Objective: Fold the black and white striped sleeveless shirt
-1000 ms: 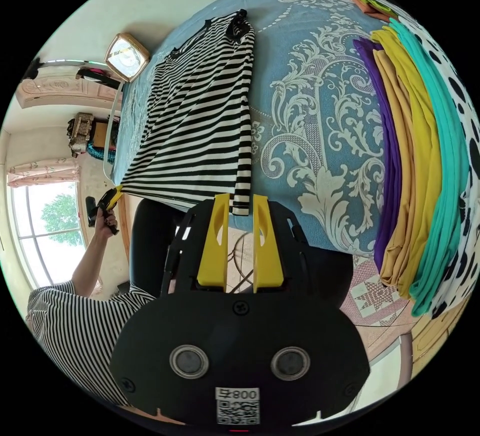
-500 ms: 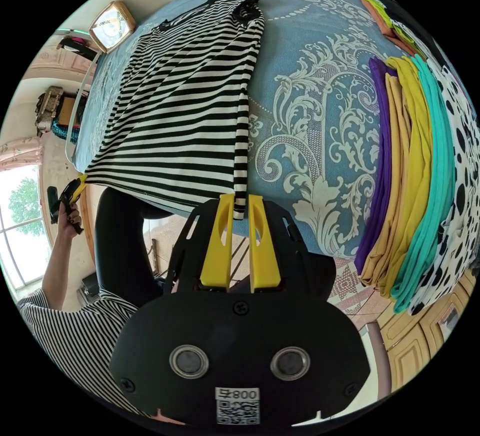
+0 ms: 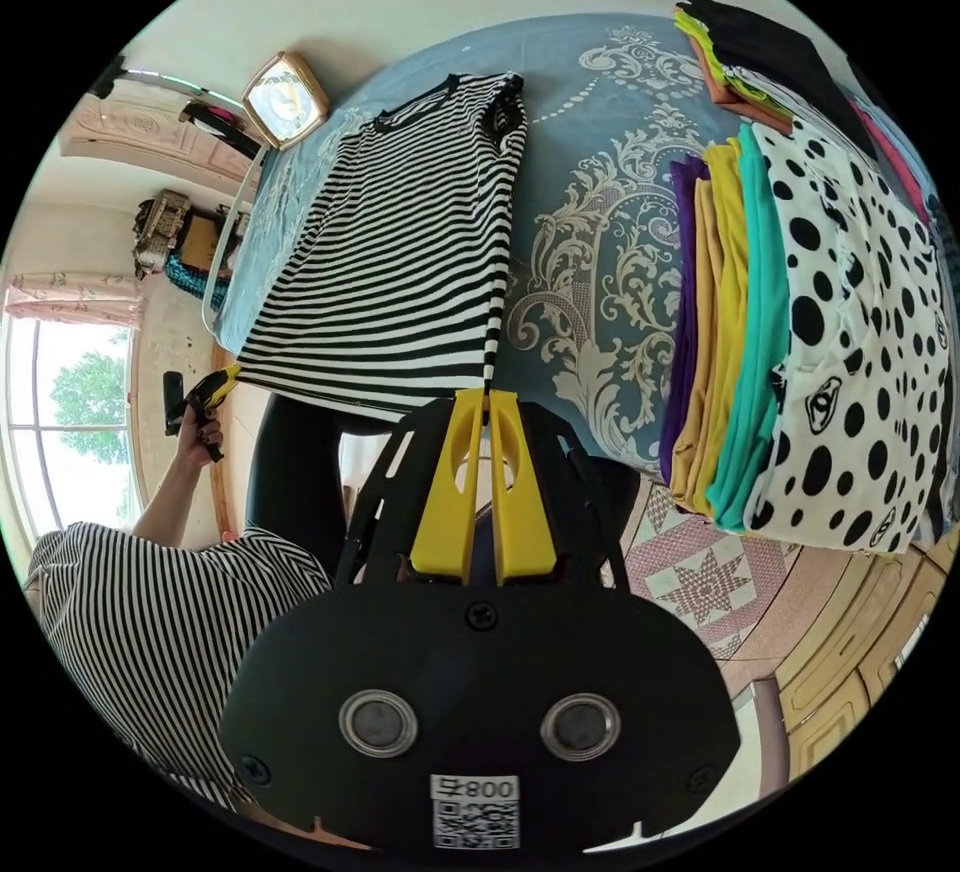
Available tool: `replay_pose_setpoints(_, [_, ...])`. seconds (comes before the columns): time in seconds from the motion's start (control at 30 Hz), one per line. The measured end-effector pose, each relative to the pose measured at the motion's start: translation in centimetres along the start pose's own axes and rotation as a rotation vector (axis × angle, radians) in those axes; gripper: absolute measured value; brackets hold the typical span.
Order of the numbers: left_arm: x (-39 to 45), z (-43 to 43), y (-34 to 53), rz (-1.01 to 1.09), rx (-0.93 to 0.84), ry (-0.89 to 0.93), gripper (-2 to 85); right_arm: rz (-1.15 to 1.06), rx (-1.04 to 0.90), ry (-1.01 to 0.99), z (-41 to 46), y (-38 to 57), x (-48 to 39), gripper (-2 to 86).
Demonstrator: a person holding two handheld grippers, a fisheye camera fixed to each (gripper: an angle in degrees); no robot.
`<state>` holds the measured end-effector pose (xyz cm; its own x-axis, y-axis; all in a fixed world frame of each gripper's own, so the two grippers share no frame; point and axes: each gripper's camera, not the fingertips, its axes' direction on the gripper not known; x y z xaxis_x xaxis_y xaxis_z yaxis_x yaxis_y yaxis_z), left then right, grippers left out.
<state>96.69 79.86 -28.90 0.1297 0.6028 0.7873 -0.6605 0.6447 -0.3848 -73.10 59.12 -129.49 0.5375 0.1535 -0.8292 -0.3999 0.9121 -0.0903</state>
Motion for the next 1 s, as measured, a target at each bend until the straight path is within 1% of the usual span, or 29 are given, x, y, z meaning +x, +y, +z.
replay_pose_setpoints(0.23, [-0.6, 1.2, -1.5, -0.053, -0.029, 0.025, 2.8, -0.020, -0.091, 0.062, 0.9, -0.5, 1.8, 0.5])
replay_pose_setpoints(0.33, [-0.4, 1.6, -4.0, -0.060, -0.036, 0.014, 2.8, -0.048, -0.129, 0.092, 1.5, -2.2, 2.1, 0.4])
replay_pose_setpoints(0.43, [0.5, 1.4, -9.2, -0.052, -0.012, 0.008, 2.7, -0.091, -0.135, 0.120, 0.3, -6.1, 2.4, 0.4])
replay_pose_setpoints(0.5, [3.3, 0.4, -15.8, -0.008, 0.039, 0.012, 2.7, -0.126, -0.104, 0.149, -2.1, -9.8, 2.4, 0.4])
replay_pose_setpoints(0.53, [4.4, -0.1, -17.6, 0.010, 0.057, 0.009, 2.7, -0.142, -0.069, 0.166, -4.6, -12.7, 2.3, 0.4])
replay_pose_setpoints(0.6, [10.4, -3.3, -24.6, 0.117, 0.168, 0.013, 2.7, -0.150, 0.034, 0.172, -9.9, -17.0, 1.8, 0.4])
replay_pose_setpoints(0.63, [12.2, -4.3, -26.1, 0.150, 0.197, 0.021, 2.7, -0.160, 0.122, 0.161, -14.2, -19.4, 1.1, 0.4])
replay_pose_setpoints(0.67, [15.9, -6.4, -28.7, 0.224, 0.252, 0.029, 2.8, -0.175, 0.213, 0.157, -18.6, -21.1, 0.1, 0.4])
replay_pose_setpoints(0.7, [19.7, -8.7, -30.6, 0.300, 0.299, 0.024, 2.8, -0.184, 0.258, 0.161, -20.9, -21.7, -0.5, 0.4])
replay_pose_setpoints(0.77, [25.0, -12.0, -32.2, 0.413, 0.360, 0.024, 2.8, -0.241, 0.415, 0.191, -28.9, -22.4, -3.3, 0.4])
replay_pose_setpoints(0.87, [31.4, -16.5, -32.0, 0.571, 0.437, 0.001, 2.7, -0.321, 0.553, 0.227, -35.6, -20.2, -6.1, 0.4])
replay_pose_setpoints(0.9, [33.0, -17.7, -31.3, 0.616, 0.450, -0.010, 2.7, -0.333, 0.573, 0.234, -36.4, -19.5, -6.5, 0.5])
replay_pose_setpoints(1.0, [34.3, -19.1, -28.4, 0.685, 0.449, -0.039, 2.7, -0.381, 0.645, 0.209, -38.1, -15.5, -7.0, 0.4])
